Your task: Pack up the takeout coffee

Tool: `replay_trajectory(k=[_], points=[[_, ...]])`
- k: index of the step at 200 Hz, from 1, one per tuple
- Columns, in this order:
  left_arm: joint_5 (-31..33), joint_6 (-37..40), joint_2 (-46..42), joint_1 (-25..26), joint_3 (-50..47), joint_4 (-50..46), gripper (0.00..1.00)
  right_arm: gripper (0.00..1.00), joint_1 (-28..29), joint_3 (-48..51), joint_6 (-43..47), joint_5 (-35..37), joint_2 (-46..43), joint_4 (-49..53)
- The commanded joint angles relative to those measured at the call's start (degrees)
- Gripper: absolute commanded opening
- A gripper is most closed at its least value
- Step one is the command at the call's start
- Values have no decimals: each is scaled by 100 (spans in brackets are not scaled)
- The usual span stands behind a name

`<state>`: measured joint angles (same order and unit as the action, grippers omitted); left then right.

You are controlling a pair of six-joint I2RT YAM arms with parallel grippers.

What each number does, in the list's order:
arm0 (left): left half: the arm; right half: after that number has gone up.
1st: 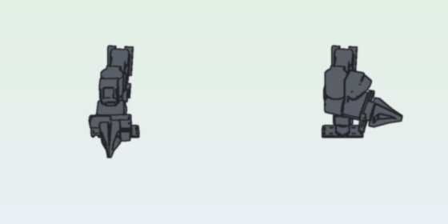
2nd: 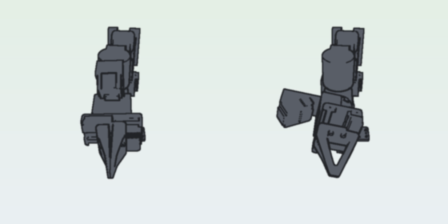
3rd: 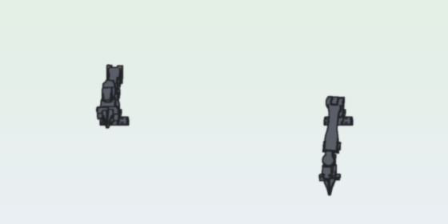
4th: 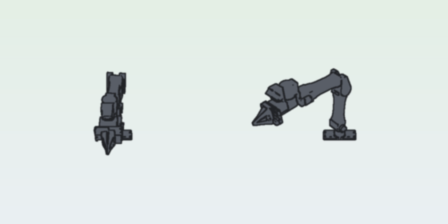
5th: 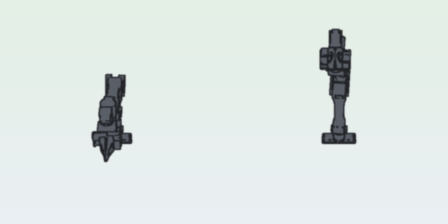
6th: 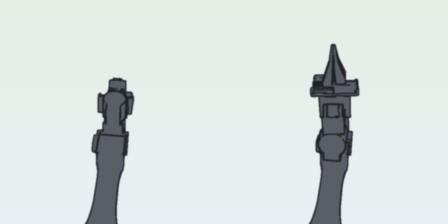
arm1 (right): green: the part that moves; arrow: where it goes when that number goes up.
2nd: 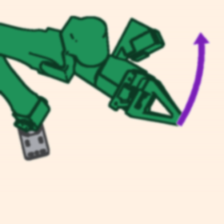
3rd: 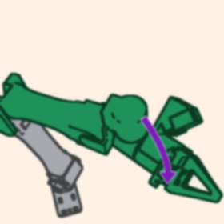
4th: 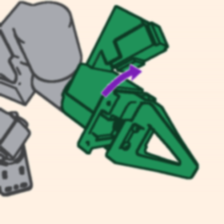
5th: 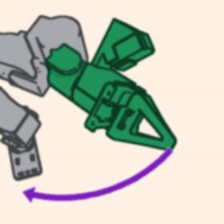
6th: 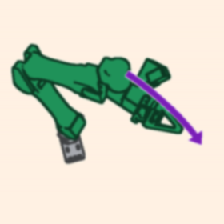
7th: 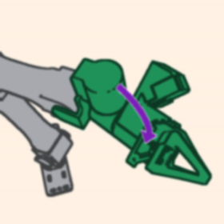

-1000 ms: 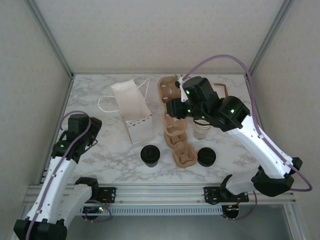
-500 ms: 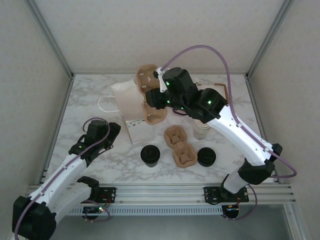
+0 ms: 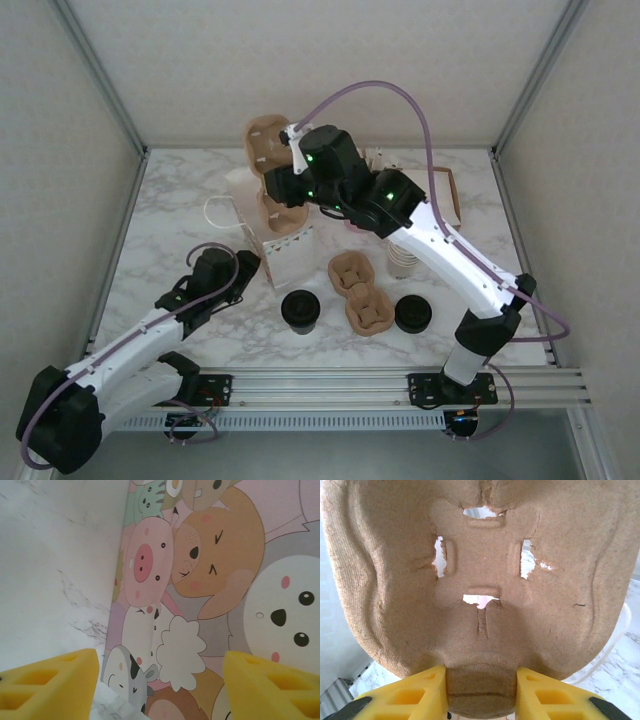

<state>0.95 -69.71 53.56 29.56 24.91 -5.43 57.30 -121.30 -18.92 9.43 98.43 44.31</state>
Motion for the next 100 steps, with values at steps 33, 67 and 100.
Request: replay_trajectory(k=[33,67,100], points=[[174,-100,32,207,18,202,67,35,75,-410,492,419,479,-60],[682,135,-486,225,185,-773,69,35,88,-754,716,516,913,102],[1019,450,-1112,225,333,-1450,75,35,95,-1099,801,585,1264,259]])
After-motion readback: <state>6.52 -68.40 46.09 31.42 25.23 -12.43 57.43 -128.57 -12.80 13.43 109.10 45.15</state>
